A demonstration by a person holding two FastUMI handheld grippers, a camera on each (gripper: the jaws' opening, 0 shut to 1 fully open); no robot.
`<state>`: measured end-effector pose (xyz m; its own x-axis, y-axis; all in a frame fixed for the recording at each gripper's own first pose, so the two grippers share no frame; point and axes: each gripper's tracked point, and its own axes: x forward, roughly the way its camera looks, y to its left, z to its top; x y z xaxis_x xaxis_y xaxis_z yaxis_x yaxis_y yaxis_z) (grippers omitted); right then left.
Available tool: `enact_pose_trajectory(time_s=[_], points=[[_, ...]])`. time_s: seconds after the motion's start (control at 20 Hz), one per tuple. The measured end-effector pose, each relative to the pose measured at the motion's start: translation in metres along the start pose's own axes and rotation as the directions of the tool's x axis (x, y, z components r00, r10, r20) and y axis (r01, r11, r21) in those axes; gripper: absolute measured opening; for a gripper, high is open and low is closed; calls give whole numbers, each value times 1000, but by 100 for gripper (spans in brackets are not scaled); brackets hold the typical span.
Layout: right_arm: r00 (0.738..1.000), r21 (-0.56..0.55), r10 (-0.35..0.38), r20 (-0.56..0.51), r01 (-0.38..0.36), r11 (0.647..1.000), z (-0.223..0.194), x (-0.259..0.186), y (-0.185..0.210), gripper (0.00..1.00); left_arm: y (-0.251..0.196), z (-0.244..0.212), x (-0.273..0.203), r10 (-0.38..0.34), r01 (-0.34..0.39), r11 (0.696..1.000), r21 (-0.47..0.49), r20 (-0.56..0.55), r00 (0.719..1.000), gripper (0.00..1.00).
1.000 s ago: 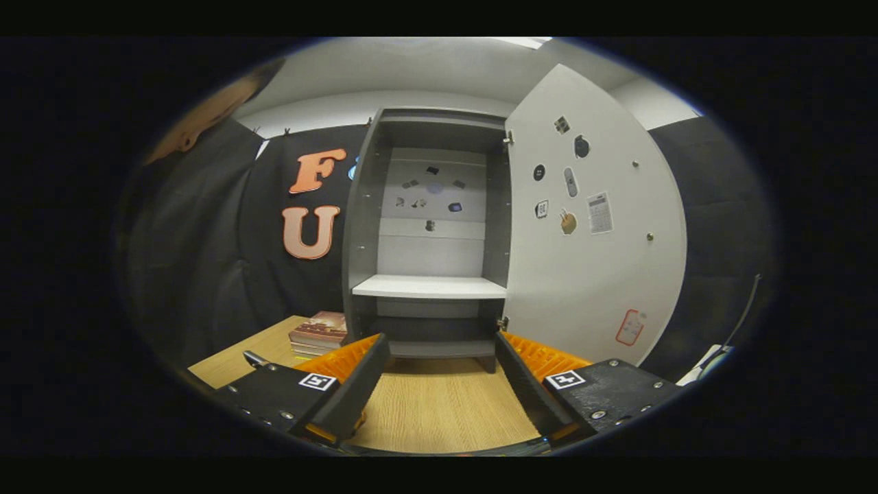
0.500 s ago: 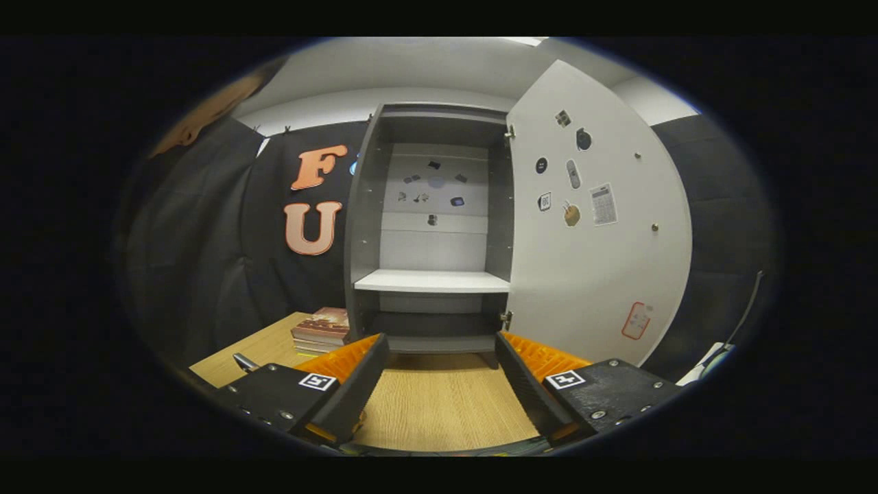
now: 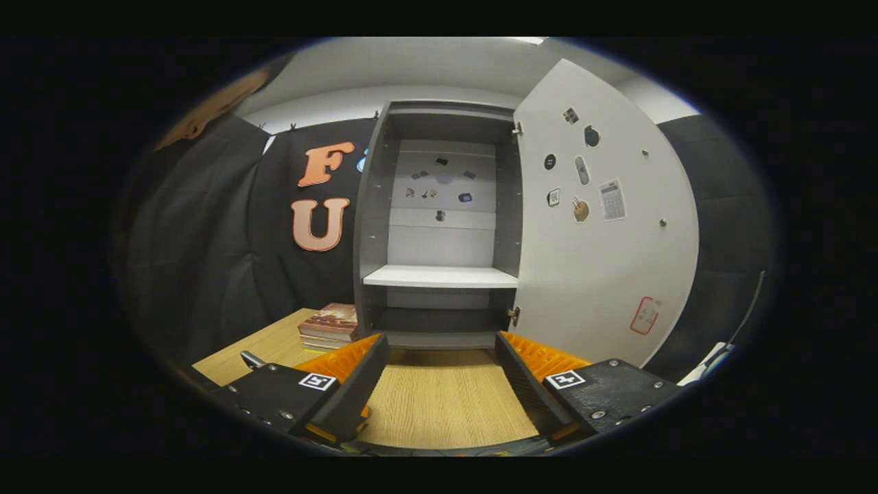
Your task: Open the cabinet door with the right hand, grasp the bottle in the cabinet with the left hand and place it on the coaster, then close the cabinet door with the right hand.
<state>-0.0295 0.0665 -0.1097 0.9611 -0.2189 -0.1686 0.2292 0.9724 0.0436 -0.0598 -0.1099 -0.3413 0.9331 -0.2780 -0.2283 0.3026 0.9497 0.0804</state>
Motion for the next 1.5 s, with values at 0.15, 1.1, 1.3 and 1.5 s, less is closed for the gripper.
enact_pose_trajectory(time_s=[0.15,1.1,1.3,1.5], points=[[1000,8,-3,-10,3,1000,-2,0,0,95,2,2,-1,-5,5,1000,2,4,1000,95],[983,50,-156,94,152,987,58,-24,-48,95,23,164,-13,-73,75,997,-9,165,984,97],[981,38,-152,118,149,988,72,-36,-83,95,16,194,-23,-43,48,999,-24,169,985,99],[972,28,-169,160,167,986,89,-55,-129,95,0,226,-32,-19,26,999,-40,167,986,97]])
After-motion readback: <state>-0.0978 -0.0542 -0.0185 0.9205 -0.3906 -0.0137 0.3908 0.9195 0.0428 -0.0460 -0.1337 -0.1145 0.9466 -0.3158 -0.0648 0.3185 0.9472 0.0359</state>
